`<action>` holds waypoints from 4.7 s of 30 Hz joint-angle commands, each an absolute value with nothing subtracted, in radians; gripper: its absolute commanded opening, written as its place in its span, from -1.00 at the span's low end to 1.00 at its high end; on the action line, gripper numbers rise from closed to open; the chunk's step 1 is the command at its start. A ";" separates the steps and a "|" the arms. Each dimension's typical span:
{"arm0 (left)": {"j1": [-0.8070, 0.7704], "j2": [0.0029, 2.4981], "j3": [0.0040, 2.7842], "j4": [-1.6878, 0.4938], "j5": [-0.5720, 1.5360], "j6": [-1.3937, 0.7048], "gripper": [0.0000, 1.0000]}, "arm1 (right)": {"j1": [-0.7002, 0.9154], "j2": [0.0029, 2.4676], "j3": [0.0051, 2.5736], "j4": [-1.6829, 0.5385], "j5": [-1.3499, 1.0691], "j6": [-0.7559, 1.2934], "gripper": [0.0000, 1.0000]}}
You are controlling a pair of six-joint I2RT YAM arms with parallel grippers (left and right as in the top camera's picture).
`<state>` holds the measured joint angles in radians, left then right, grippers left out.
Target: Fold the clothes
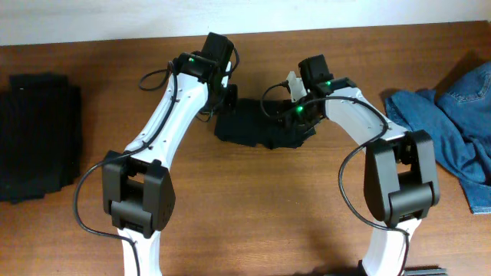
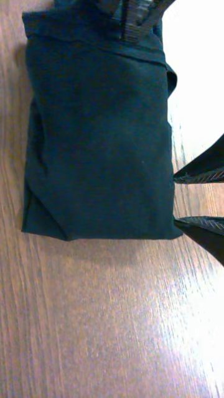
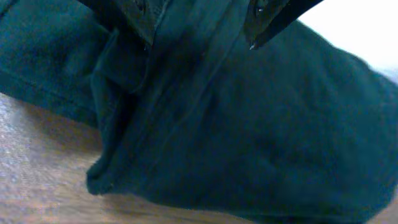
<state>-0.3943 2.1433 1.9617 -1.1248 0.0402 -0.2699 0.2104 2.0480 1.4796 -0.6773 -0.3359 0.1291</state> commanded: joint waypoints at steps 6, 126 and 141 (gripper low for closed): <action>-0.392 2.144 1.979 -1.138 0.026 -0.260 -0.62 | 0.216 2.047 1.475 -0.669 -0.302 0.220 0.07; -0.392 2.144 1.979 -1.169 -0.008 -0.253 -0.62 | 0.292 1.867 1.525 -0.720 -0.119 0.348 -0.92; -0.392 2.144 1.979 -1.168 -0.008 -0.253 -0.63 | 0.200 1.862 1.524 -0.832 -0.118 0.336 -0.92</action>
<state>-0.3943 2.1433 1.9617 -1.1664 0.0013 -0.2691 0.2031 1.8954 1.5055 -0.8284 -0.1238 0.3573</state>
